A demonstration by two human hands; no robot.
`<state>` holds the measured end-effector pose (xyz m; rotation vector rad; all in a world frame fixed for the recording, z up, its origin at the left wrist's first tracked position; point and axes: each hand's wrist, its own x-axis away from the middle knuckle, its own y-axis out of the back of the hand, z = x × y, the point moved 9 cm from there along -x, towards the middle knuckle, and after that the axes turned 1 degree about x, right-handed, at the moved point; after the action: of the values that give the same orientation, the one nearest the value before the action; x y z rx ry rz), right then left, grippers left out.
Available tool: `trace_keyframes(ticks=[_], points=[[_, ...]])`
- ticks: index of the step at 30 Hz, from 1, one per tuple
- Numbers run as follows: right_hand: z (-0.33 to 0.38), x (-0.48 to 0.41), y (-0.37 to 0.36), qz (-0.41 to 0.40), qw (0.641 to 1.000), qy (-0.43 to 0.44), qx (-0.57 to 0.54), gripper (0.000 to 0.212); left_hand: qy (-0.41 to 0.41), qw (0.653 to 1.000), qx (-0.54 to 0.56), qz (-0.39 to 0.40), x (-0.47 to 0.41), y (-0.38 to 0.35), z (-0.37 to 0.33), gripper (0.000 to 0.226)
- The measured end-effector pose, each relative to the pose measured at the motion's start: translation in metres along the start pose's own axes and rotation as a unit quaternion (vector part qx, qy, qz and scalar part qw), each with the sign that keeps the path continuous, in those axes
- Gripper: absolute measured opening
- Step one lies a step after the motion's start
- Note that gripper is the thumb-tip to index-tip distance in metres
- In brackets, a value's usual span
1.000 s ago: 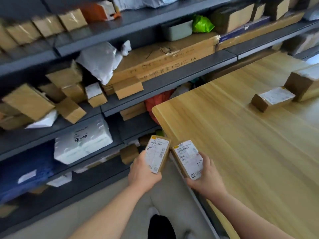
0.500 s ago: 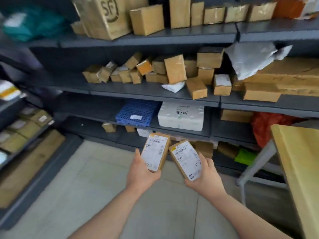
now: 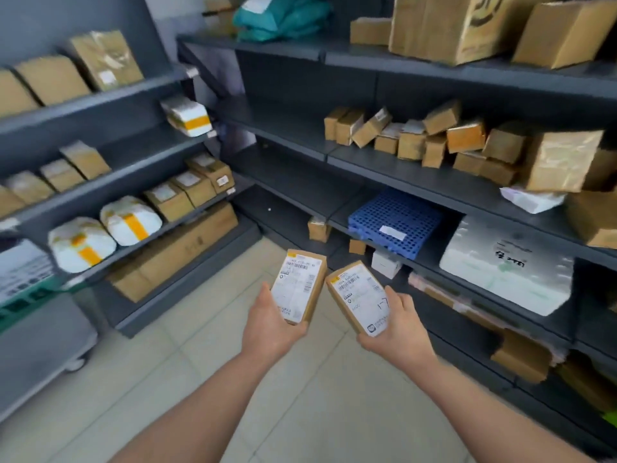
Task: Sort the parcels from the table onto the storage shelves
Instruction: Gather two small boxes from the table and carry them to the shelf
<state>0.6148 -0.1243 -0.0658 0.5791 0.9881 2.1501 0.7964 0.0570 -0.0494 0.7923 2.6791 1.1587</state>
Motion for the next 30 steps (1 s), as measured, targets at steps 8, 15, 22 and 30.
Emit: trace_keyframes(ticks=[8, 15, 22, 30], points=[[0.118, -0.075, -0.048, 0.042, 0.995, 0.087, 0.001, 0.099, 0.049, 0.996, 0.003, -0.077, -0.061, 0.086, 0.048, 0.104], [0.206, -0.163, -0.084, 0.069, 0.986, 0.15, -0.014, 0.098, 0.067, 0.99, -0.013, -0.125, -0.136, 0.15, 0.069, 0.085], [0.277, -0.275, -0.116, 0.099, 0.976, 0.193, -0.033, 0.089, 0.086, 0.981, -0.033, -0.168, -0.229, 0.191, 0.079, 0.081], [0.353, -0.381, -0.162, 0.14, 0.964, 0.223, -0.018, 0.092, 0.148, 0.967, -0.021, -0.207, -0.316, 0.223, 0.095, 0.081]])
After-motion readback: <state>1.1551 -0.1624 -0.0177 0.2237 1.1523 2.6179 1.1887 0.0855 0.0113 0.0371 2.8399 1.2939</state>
